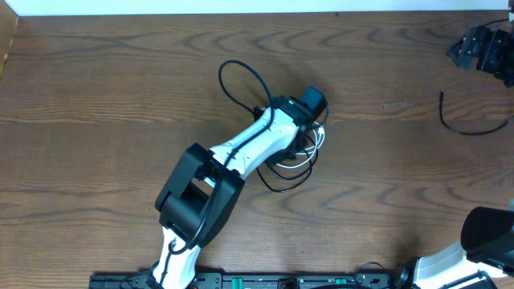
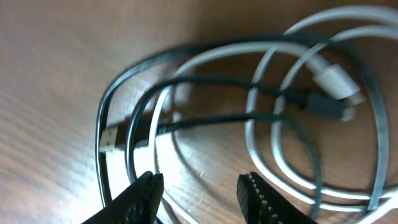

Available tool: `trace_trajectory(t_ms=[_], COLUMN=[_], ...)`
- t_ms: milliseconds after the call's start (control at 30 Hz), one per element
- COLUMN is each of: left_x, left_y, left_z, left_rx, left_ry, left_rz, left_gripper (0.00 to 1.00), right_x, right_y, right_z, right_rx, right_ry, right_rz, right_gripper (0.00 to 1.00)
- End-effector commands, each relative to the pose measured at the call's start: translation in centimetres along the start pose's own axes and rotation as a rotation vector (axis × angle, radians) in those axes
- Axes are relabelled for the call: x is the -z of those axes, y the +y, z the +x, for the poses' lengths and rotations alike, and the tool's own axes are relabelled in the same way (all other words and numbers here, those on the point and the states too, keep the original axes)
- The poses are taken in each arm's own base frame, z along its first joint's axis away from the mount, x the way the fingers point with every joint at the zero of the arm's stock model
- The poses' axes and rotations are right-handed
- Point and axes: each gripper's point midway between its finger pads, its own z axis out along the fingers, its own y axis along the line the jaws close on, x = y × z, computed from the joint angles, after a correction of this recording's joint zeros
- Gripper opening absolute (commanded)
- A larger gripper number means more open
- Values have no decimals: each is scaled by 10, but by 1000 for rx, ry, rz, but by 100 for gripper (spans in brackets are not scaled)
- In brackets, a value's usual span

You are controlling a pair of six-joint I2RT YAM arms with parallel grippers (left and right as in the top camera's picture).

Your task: Untangle cables

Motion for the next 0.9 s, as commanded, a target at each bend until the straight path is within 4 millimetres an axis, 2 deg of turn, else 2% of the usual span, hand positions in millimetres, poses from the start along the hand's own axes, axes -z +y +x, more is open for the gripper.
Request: trace_trajectory(t_ms=[0,167,367,467,533,600,633,733,867], left_x=[-1,-14,-28,-28,-28,-25,-13,21,98], left_y=[9,21,12,7,2,-4,-15,-33,-52], left_z=[5,15,15,13,11,10,10,0,-17], left_rx=[91,148,156,150,111,41,-64,-221,-429], left_ry=[-20,-11,-20,-26,-32,-33,-26,-78,-221], left_rz=[-24,-57,3,23,43,69,114,202,374], left_gripper=[44,44,43,30,8,8,7,8,8], right_x=[-3,-3,-3,-3,-3,-3,-3,-3,-3], right_y=[2,2,2,2,2,2,2,2,2], right_z=[2,2,2,2,3,3,3,3,2], right_rx=[21,21,20,20,20,19,19,20,21], right_ry=[10,10,11,11,13,14,14,12,11], right_rz=[-6,-6,-6,-6,-6,-6,-6,-6,-7], right_gripper=[99,99,99,99,99,99,99,99,99])
